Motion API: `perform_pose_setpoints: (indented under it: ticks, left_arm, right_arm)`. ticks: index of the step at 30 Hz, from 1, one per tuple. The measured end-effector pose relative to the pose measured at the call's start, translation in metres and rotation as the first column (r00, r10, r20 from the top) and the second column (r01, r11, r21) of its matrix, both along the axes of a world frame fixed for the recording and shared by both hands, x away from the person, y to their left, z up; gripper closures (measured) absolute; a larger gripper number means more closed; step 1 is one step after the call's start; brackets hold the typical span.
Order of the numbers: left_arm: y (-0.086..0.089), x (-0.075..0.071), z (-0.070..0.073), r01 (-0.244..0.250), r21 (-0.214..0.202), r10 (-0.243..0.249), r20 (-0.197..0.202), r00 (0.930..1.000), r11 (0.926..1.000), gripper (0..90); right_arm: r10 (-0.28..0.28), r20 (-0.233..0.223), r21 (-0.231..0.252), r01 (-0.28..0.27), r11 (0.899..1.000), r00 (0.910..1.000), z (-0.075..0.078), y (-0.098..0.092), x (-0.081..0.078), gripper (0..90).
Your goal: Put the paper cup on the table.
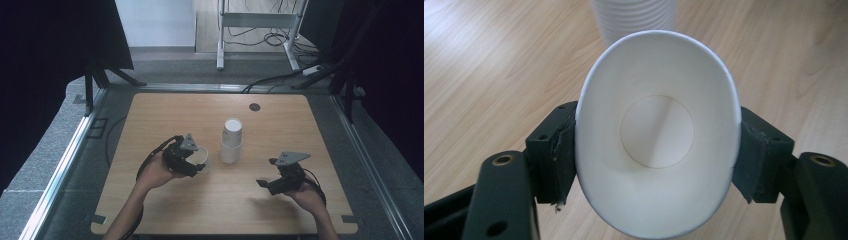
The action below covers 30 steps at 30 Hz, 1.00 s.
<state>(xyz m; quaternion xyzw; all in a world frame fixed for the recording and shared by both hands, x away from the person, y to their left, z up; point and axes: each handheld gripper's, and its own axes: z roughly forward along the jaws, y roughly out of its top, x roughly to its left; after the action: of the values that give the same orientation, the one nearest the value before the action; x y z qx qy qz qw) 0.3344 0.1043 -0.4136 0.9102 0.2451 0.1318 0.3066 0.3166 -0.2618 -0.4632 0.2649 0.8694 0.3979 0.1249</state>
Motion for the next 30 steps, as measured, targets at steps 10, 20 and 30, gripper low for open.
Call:
perform_pose_setpoints:
  ticks: [10, 20, 30]
  left_arm:
    - [0.009, 0.010, -0.013, -0.072, 0.074, 0.075, -0.031, 0.9967, 0.9946, 28.9]
    - [0.006, 0.016, -0.023, -0.098, 0.157, 0.106, -0.038, 0.9937, 0.9827, 28.5]
    - [0.002, 0.021, -0.029, -0.125, 0.164, 0.135, -0.053, 0.9894, 0.9786, 23.1]
  right_arm:
    - [-0.047, -0.020, -0.046, 0.046, 0.998, 0.9987, -0.018, -0.008, 0.005, 1.7]
    - [-0.099, -0.038, -0.062, 0.096, 0.993, 0.9944, -0.033, -0.014, 0.010, 1.1]
    - [-0.109, -0.061, -0.067, 0.105, 0.992, 0.9921, -0.041, -0.019, 0.012, 1.1]
